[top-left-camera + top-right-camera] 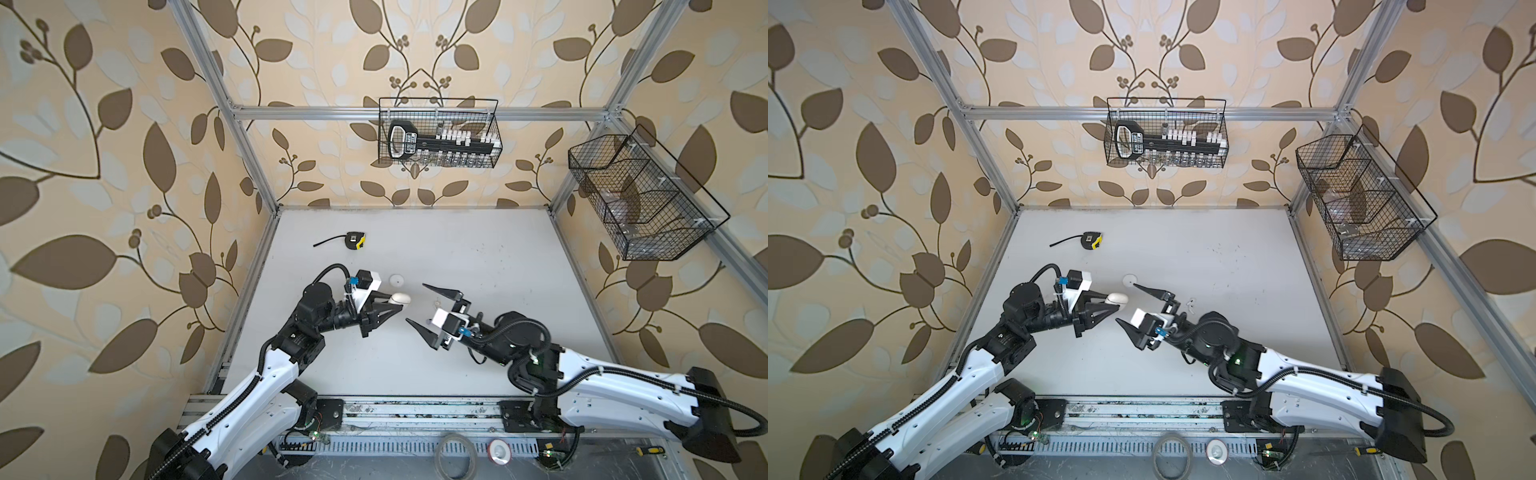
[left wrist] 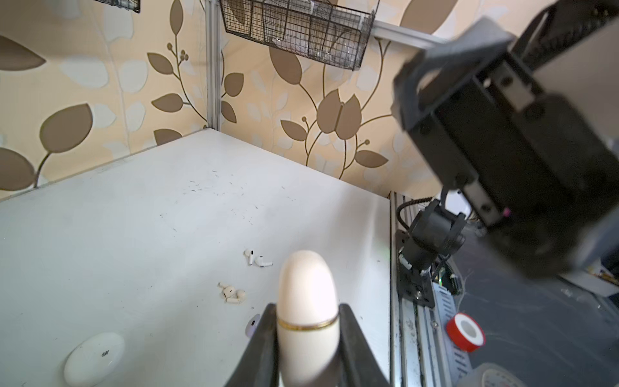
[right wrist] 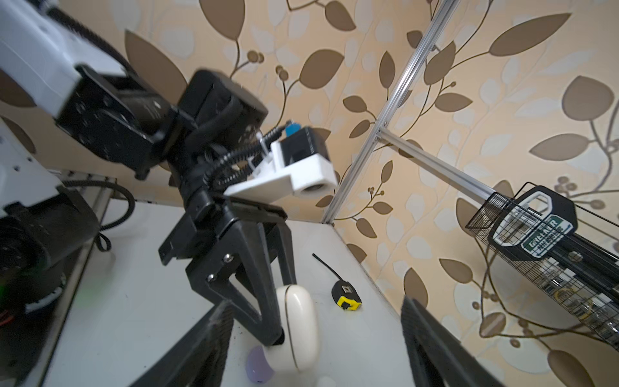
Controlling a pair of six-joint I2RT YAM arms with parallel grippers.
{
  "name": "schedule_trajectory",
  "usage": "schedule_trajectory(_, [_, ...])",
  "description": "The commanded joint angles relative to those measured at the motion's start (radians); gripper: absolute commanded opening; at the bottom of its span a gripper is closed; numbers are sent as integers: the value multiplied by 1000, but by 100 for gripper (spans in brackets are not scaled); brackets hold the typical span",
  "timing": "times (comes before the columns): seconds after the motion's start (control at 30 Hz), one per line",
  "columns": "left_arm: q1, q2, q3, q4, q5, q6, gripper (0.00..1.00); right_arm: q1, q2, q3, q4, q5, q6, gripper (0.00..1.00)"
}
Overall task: Insert wireless bluetooth earbuds into charging case
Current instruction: Pass the charging case, then open the charging case.
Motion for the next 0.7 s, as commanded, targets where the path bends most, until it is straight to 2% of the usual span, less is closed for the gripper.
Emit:
schedule_trajectory(0.0, [-11,-54,-35,89,7,119,0,13,-119,-113,14,-59,100,80])
schedule_trajectory(0.13, [-12,-91,-92,140,57,60,0,26,-273,-199,-8,-113,166,79])
schedule_trajectory(0.27, [-18,-163,-145,164,70,37,0,27,-340,-255,0,-144,200,79])
schedule_trajectory(0.5, [-22,-234,-166,187,88,-11,0,34,-234,-258,72,-144,243,77])
schedule_trajectory(0.67, [-24,-234,-151,192,113,-31,0,40,-108,-215,142,-127,261,69])
